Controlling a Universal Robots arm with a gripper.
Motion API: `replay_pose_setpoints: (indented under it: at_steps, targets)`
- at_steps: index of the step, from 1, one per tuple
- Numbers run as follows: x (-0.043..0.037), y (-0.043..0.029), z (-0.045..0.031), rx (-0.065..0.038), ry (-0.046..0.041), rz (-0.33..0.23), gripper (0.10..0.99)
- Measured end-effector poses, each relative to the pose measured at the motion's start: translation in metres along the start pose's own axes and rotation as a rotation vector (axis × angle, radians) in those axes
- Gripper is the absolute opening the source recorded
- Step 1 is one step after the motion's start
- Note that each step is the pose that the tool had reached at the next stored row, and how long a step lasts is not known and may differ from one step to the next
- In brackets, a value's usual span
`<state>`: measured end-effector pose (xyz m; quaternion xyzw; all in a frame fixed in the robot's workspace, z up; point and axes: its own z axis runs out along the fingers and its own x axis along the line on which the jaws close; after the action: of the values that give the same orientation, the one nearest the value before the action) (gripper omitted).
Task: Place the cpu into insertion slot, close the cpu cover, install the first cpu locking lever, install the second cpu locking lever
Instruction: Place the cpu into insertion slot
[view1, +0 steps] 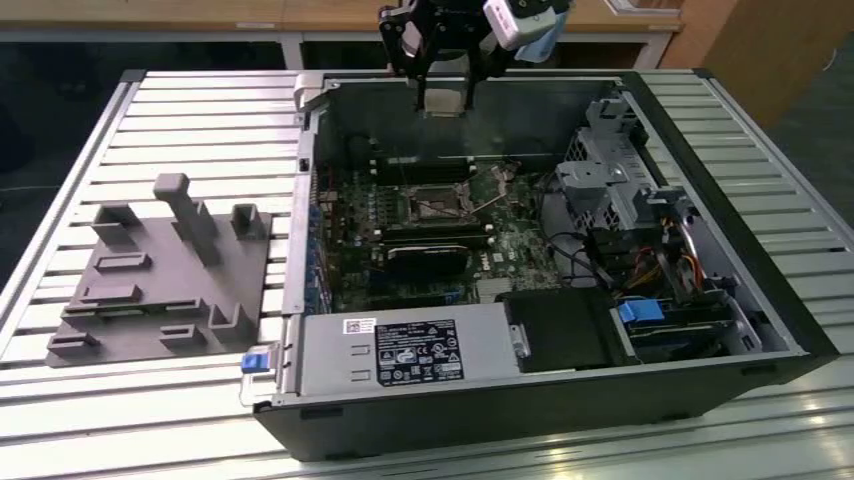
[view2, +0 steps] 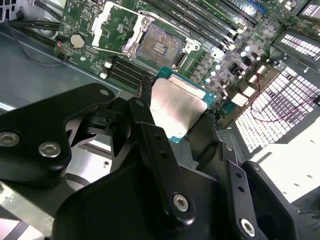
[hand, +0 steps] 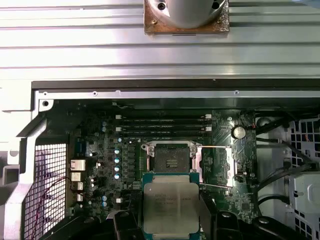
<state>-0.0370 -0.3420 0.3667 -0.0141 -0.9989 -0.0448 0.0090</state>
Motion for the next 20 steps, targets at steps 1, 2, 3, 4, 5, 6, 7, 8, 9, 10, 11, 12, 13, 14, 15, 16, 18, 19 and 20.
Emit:
replay_pose_setpoints:
  at_steps: [1, 2, 3, 4, 5, 6, 7, 8, 9, 10, 11, 12, 13, 14, 15, 16, 18, 19, 20]
  targets:
    - [0.0, 0.0, 0.0, 0.0, -0.0001, 0.001, 0.537]
    - [0.0, 0.0, 0.0, 0.0, -0.0002, 0.002, 0.537]
    - [0.0, 0.0, 0.0, 0.0, -0.0003, 0.004, 0.537]
    - [0.0, 0.0, 0.0, 0.0, -0.0005, 0.005, 0.537]
    - [0.0, 0.0, 0.0, 0.0, -0.0006, 0.007, 0.537]
    - [0.0, 0.0, 0.0, 0.0, -0.0007, 0.009, 0.537]
    - [0.0, 0.0, 0.0, 0.0, -0.0009, 0.01, 0.537]
    - [0.0, 0.0, 0.0, 0.0, -0.001, 0.011, 0.537]
    - [0.0, 0.0, 0.0, 0.0, -0.0011, 0.012, 0.537]
    - [0.0, 0.0, 0.0, 0.0, -0.0012, 0.013, 0.537]
    - [0.0, 0.0, 0.0, 0.0, -0.0013, 0.014, 0.537]
    - [0.0, 0.0, 0.0, 0.0, -0.0014, 0.015, 0.537]
    - [0.0, 0.0, 0.0, 0.0, -0.0015, 0.016, 0.537]
    - [0.0, 0.0, 0.0, 0.0, -0.0015, 0.018, 0.537]
    - [0.0, 0.0, 0.0, 0.0, -0.0017, 0.019, 0.537]
    - [0.0, 0.0, 0.0, 0.0, -0.0018, 0.02, 0.537]
    - [0.0, 0.0, 0.0, 0.0, -0.002, 0.023, 0.537]
    - [0.0, 0.0, 0.0, 0.0, -0.0022, 0.024, 0.537]
    - [0.0, 0.0, 0.0, -0.001, -0.0023, 0.026, 0.537]
